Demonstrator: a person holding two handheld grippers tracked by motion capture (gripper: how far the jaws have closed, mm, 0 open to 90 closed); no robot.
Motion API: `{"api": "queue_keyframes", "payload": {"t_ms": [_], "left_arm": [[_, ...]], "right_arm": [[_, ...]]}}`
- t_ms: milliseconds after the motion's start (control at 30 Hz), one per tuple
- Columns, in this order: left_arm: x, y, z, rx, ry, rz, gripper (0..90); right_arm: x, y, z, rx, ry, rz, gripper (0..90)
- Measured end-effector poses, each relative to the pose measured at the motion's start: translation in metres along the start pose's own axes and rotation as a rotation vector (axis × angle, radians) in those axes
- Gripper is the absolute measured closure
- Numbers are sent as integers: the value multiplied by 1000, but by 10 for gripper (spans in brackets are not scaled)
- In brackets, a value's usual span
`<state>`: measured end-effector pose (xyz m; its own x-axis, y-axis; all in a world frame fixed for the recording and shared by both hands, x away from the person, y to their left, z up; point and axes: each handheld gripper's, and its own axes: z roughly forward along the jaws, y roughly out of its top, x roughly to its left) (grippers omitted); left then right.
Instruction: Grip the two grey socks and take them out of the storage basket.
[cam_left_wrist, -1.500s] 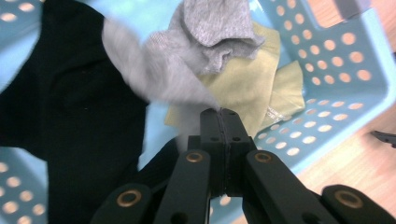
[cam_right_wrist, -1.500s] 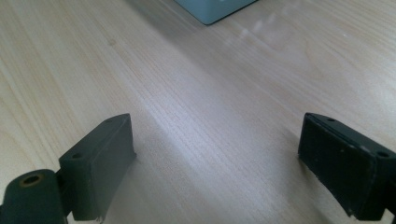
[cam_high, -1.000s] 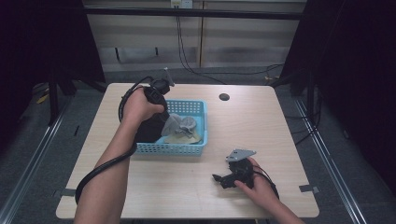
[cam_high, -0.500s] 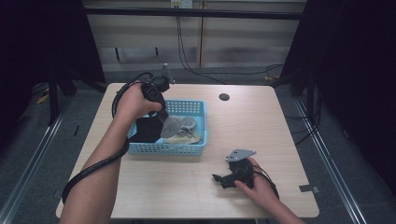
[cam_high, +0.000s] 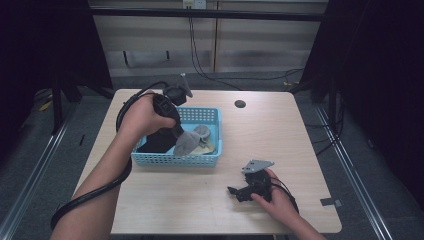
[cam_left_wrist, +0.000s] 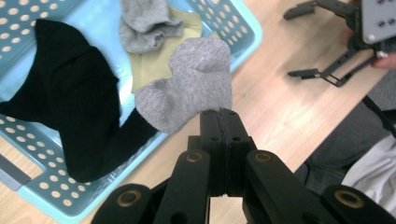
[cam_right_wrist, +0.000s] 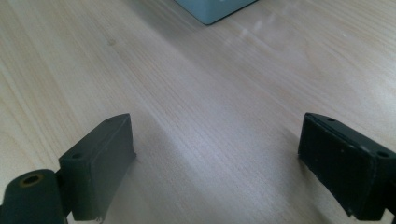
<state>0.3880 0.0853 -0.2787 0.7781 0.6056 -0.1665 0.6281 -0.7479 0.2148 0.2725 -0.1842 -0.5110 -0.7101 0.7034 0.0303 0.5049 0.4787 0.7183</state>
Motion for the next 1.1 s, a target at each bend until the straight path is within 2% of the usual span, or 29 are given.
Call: {"api": "queue_keyframes", "payload": {"t_ms": [200,300,333,567,700,800,1100], "left_arm": [[-21,-8,6,6,-9,59,896],[-28,-10,10,5,-19,77,896],[-33,-11,14,13,-23,96,896],[-50,-17,30,10,-46,132,895],[-54,-20,37,7,-56,143,895],[-56,-24,50,9,-77,154,894],[-54,-31,78,27,-96,137,893]], "right_arm": [[0,0,0,2,0,4,101],[0,0,0,0,0,0,101],[0,0,0,2,0,3,101],[0,0,0,0,0,0,101],[0,0,0,-1,-1,3,101],[0,0,0,-1,0,3,101],[0,0,0,-1,-1,3,101]]}}
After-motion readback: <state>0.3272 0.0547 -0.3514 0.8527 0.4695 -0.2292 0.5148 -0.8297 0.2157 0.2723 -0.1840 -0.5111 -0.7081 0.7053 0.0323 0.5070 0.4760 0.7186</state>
